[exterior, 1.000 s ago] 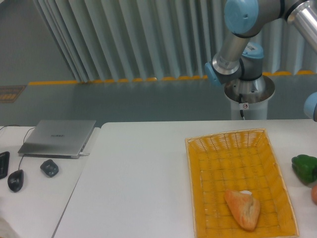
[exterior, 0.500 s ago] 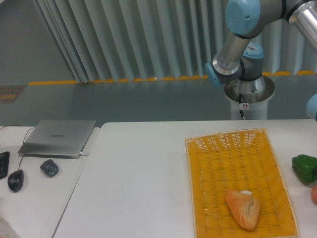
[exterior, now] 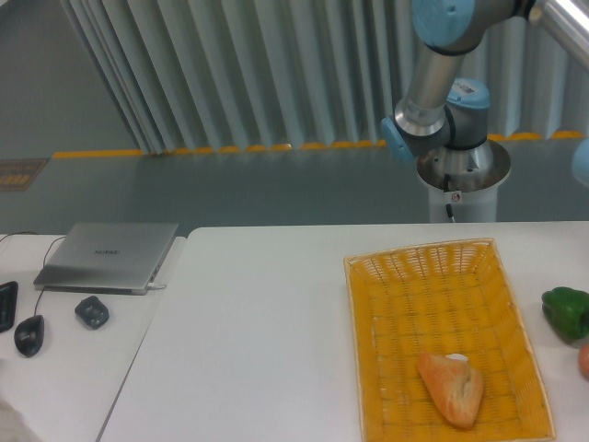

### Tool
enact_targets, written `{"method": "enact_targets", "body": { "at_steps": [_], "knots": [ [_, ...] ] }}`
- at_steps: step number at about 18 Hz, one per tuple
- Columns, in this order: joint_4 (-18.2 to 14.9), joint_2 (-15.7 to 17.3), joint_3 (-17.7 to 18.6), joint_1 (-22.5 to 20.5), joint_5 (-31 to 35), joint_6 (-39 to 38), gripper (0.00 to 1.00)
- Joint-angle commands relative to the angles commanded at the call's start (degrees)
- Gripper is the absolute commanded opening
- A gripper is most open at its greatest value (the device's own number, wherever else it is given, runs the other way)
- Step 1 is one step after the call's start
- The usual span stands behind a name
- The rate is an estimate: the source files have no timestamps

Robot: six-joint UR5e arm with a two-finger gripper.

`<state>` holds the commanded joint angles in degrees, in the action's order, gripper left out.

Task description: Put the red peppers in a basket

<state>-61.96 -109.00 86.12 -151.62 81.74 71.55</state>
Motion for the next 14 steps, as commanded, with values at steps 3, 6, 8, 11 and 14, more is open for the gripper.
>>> {"method": "enact_targets", "body": {
  "at_steps": [3,6,8,11,14],
  "knots": [
    [-0.2,3.0,2.9,3.3,0.1,-2.5,0.38],
    [-0.3,6.1,6.4,6.6,0.5,-2.8,0.38],
    [-0.5,7.9,8.5,9.1,0.6,-3.0,0.38],
    [-0.9,9.6,10.8,14.3,5.3,-2.5,0.38],
    [-1.4,9.2,10.8,19.7,9.9,-2.4,0.38]
  ]
}}
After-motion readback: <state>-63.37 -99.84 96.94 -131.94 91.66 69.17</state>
